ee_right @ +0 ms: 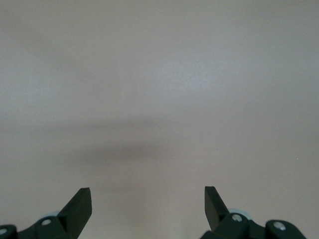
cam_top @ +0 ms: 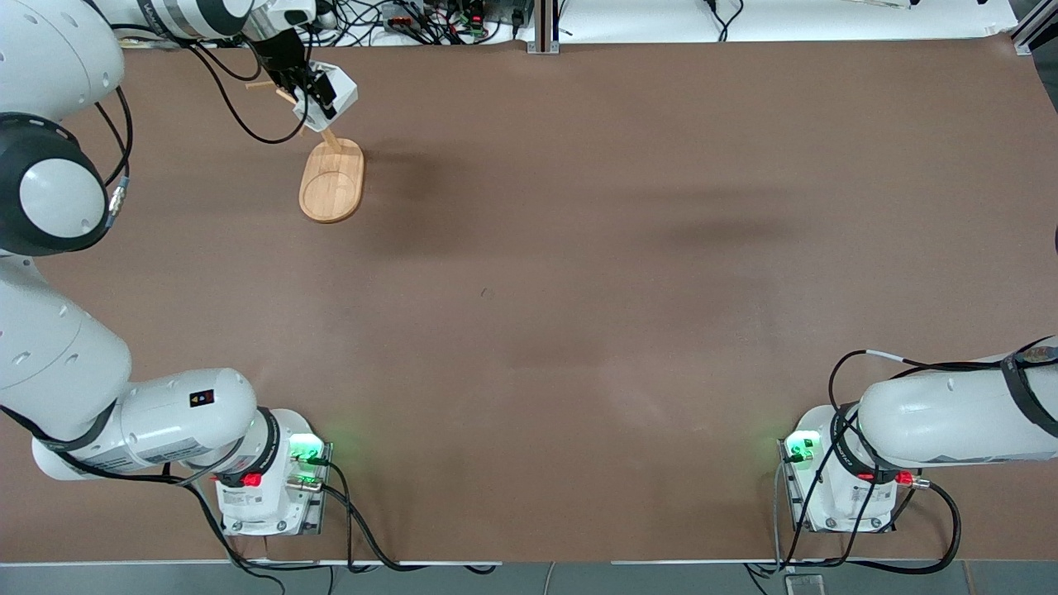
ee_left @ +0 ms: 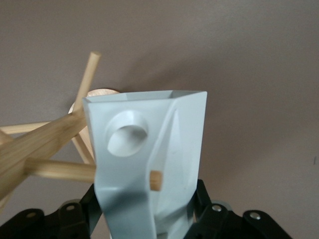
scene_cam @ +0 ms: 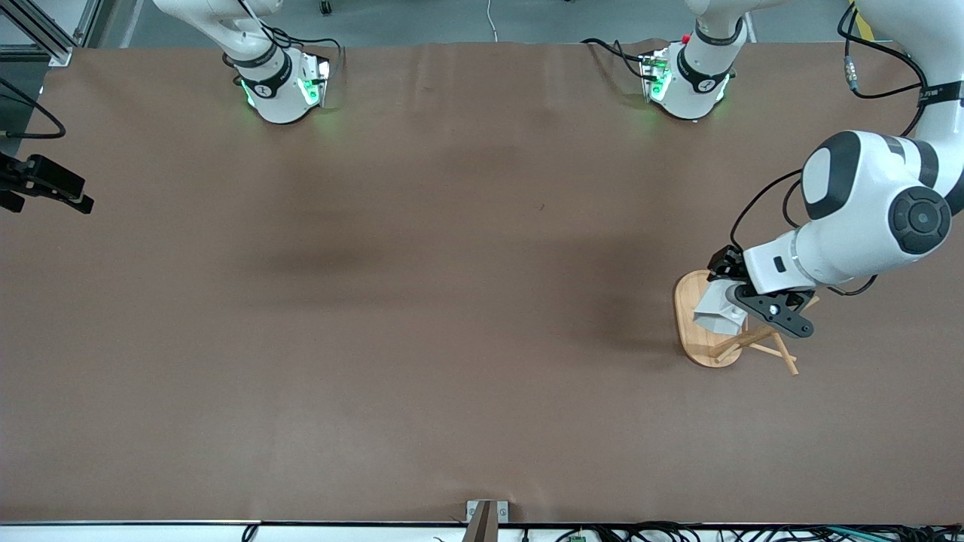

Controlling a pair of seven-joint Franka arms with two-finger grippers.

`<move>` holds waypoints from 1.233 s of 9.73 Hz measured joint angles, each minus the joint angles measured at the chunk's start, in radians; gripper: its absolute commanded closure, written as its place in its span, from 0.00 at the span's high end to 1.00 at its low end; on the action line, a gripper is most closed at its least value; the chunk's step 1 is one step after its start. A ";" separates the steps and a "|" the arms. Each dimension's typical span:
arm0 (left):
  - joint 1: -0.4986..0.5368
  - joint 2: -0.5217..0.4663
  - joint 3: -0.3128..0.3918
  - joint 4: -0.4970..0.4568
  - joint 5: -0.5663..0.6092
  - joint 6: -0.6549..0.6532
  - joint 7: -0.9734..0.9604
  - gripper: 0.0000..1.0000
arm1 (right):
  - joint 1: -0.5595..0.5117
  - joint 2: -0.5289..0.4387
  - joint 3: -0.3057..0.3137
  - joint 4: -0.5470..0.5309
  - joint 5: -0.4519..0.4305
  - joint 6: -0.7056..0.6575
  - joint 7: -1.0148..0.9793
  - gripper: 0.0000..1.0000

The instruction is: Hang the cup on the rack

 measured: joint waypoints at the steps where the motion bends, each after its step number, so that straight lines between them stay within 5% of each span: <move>1: 0.007 0.009 0.000 0.006 0.000 0.000 0.005 0.23 | 0.004 0.000 0.001 0.000 0.000 0.000 0.000 1.00; 2: 0.008 0.021 0.000 0.016 0.000 0.000 0.005 0.55 | 0.009 0.000 0.002 0.000 0.000 0.000 0.000 1.00; 3: 0.008 0.033 0.000 0.025 0.000 0.001 0.005 1.00 | 0.013 0.000 0.002 0.000 0.000 0.000 0.000 1.00; 12: 0.013 -0.016 -0.016 0.212 0.000 -0.153 -0.156 1.00 | 0.020 0.000 0.006 0.000 0.000 -0.011 0.000 1.00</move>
